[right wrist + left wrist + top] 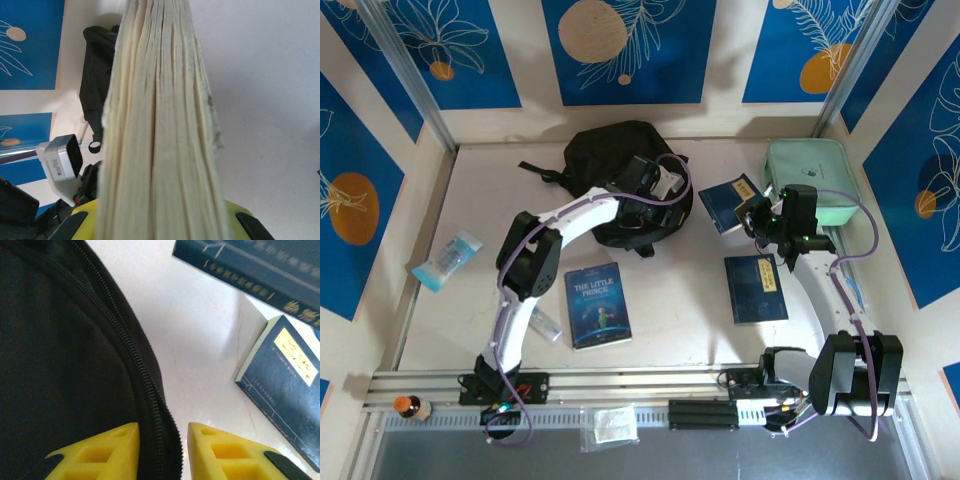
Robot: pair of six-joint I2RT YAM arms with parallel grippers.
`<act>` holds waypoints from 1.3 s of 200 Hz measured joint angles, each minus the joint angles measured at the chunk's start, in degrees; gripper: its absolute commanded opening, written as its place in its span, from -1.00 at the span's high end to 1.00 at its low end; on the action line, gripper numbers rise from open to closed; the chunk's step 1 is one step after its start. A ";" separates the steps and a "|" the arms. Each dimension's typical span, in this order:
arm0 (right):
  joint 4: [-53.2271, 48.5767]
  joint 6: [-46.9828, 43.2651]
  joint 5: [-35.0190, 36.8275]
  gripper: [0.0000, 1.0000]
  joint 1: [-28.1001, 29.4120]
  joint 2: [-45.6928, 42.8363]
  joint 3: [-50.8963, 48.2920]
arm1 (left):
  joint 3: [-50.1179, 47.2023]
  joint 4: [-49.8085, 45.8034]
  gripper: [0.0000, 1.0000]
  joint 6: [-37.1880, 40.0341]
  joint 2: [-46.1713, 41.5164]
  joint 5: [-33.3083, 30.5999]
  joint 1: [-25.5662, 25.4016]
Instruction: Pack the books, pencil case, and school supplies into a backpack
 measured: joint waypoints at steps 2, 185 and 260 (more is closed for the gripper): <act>0.00 0.00 -0.02 1.00 0.00 0.00 0.00 | 0.04 -0.09 0.44 0.00 0.04 -0.02 0.00; 0.81 -2.64 -2.82 1.00 -0.04 -3.67 -2.82 | 5.05 -3.08 1.00 -3.02 -0.61 -1.68 0.31; 0.46 -4.31 -4.57 1.00 5.92 -3.39 -2.84 | 5.05 1.40 1.00 -4.68 -7.45 -3.41 0.87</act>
